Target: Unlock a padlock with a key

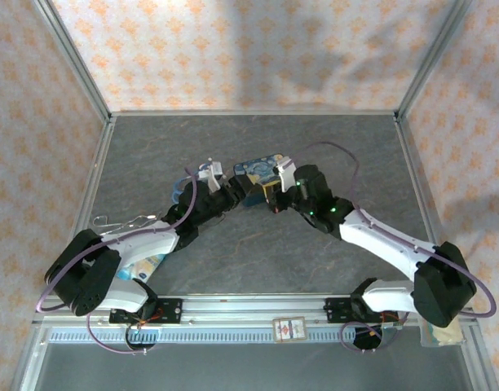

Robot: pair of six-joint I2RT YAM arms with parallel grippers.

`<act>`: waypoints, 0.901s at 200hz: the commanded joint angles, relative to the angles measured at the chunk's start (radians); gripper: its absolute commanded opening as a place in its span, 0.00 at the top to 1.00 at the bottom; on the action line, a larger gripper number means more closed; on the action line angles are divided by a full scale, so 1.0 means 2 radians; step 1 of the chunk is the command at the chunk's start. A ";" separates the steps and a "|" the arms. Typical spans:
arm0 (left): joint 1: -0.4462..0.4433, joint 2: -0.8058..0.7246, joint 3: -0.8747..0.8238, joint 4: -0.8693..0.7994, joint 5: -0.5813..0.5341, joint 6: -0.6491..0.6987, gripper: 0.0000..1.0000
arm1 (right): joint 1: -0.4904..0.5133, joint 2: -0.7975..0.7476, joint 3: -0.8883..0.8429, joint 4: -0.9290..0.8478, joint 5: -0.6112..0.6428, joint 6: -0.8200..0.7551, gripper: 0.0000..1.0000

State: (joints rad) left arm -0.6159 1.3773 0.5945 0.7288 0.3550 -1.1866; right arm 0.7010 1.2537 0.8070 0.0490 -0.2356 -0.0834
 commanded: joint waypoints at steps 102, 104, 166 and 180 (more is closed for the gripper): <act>-0.015 0.038 0.021 0.063 -0.028 -0.081 0.43 | 0.088 -0.034 -0.074 0.161 0.181 -0.178 1.00; -0.015 0.038 0.022 0.063 -0.028 -0.081 0.44 | 0.088 -0.034 -0.074 0.162 0.181 -0.179 1.00; -0.019 0.046 0.030 0.066 -0.026 -0.077 0.57 | 0.100 -0.027 -0.076 0.168 0.188 -0.193 1.00; -0.021 0.048 0.029 0.069 -0.025 -0.080 0.61 | 0.103 -0.021 -0.075 0.166 0.196 -0.200 1.00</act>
State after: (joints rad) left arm -0.6418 1.4551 0.6266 0.8146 0.3019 -1.3388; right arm 0.8951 1.2079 0.6659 0.3420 0.1116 -0.4500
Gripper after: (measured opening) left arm 0.416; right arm 0.045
